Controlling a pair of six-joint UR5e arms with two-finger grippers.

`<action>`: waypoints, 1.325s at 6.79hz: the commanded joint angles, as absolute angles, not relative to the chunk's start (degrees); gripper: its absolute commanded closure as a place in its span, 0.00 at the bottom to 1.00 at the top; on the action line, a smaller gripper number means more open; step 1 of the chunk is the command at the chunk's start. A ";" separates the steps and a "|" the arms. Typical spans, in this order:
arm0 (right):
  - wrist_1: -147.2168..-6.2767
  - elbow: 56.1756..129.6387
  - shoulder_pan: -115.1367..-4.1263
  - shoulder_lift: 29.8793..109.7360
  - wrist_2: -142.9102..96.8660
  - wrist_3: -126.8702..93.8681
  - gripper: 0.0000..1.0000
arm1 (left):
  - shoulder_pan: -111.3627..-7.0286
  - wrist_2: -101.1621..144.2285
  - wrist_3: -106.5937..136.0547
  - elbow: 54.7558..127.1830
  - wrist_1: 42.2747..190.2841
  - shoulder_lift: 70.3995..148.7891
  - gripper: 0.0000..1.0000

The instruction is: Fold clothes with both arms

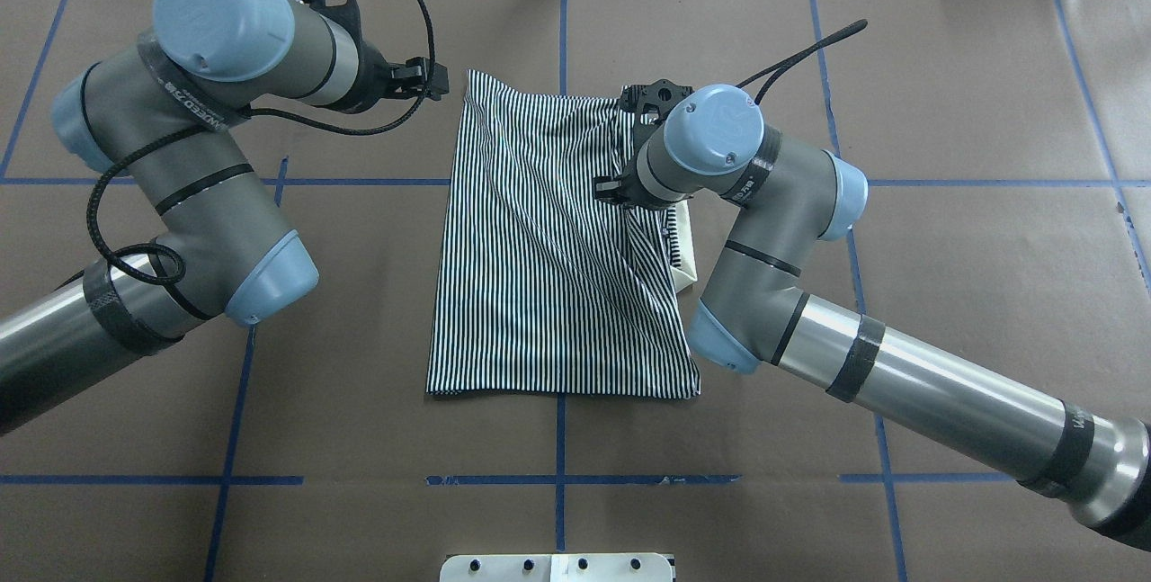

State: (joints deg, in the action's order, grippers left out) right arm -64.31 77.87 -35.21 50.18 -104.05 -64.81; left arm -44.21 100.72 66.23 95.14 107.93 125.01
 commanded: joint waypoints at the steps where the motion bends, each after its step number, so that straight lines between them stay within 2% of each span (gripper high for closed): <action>1: -63.90 78.39 -36.38 52.89 -104.67 -63.11 1.00 | -44.21 100.72 66.36 95.19 107.93 125.07 0.00; 7: -63.81 80.94 -38.49 55.72 -108.19 -62.23 1.00 | -44.21 100.72 66.36 94.92 108.72 125.16 0.00; 8: -63.81 80.86 -38.50 55.72 -107.93 -62.14 0.98 | -44.21 100.81 66.36 95.01 108.72 125.24 0.00; 9: -63.72 80.77 -38.93 55.72 -107.76 -62.14 0.21 | -44.21 100.72 66.36 95.01 108.72 125.24 0.00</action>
